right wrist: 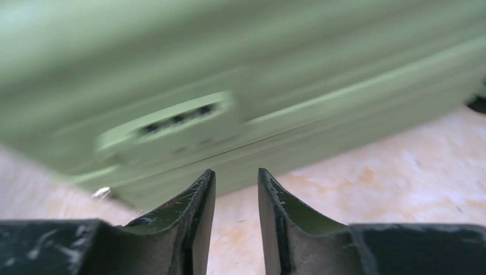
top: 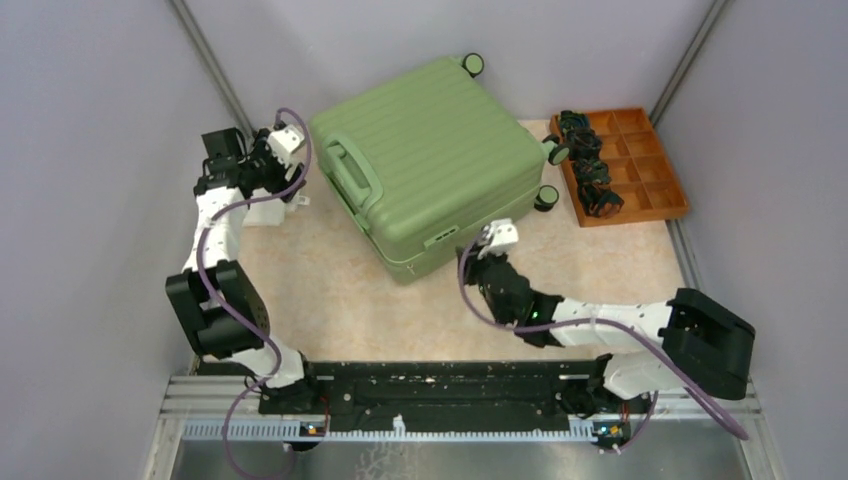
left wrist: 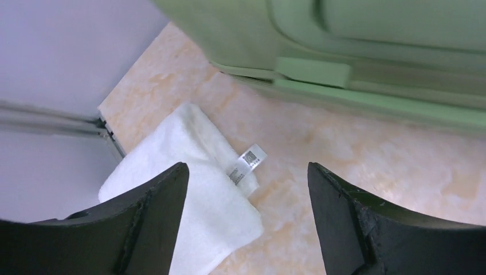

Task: Pack the luggage
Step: Zip the luggage at the center of the board.

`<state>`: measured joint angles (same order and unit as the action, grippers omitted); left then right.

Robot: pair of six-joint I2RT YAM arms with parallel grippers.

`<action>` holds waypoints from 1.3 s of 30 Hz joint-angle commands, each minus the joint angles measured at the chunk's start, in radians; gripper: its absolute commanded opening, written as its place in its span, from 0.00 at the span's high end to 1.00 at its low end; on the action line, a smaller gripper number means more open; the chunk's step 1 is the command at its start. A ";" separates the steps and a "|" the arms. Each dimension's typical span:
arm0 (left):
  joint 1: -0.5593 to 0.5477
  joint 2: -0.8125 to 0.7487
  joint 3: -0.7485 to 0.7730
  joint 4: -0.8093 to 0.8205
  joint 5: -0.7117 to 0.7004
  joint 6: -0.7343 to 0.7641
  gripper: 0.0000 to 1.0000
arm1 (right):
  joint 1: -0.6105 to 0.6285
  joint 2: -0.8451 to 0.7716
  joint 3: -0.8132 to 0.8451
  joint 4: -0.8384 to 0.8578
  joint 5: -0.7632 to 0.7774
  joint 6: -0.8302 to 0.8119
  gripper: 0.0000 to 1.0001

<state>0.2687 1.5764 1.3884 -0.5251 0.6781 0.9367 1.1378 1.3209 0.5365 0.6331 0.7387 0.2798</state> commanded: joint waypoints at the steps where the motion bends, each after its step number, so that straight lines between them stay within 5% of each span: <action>1: -0.026 0.024 -0.105 0.442 -0.139 -0.372 0.19 | -0.140 -0.051 0.059 -0.301 0.035 0.315 0.69; 10: -0.108 0.289 -0.061 0.814 -0.437 -0.647 0.23 | -0.323 0.057 0.171 -0.436 -0.023 0.424 0.75; 17: -0.107 0.454 0.044 1.062 -0.604 -0.717 0.27 | -0.482 0.197 0.270 -0.464 -0.043 0.443 0.76; 23: -0.120 0.617 0.220 1.118 -0.377 -0.806 0.14 | -0.593 0.313 0.364 -0.432 -0.126 0.428 0.79; 27: -0.091 0.790 0.463 1.010 -0.115 -1.008 0.09 | -0.655 0.372 0.413 -0.400 -0.184 0.409 0.79; 30: -0.089 0.800 0.428 1.074 0.065 -1.014 0.11 | -0.721 0.411 0.448 -0.365 -0.260 0.405 0.79; 34: -0.094 0.753 0.346 1.079 0.278 -0.948 0.17 | -0.791 0.481 0.543 -0.333 -0.372 0.337 0.81; 39: -0.141 0.612 0.177 0.872 0.464 -0.608 0.20 | -0.828 0.583 0.690 -0.308 -0.492 0.255 0.80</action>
<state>0.2089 2.3295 1.6844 0.5056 0.8234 0.0765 0.3225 1.8256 1.0458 0.1024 0.4568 0.6239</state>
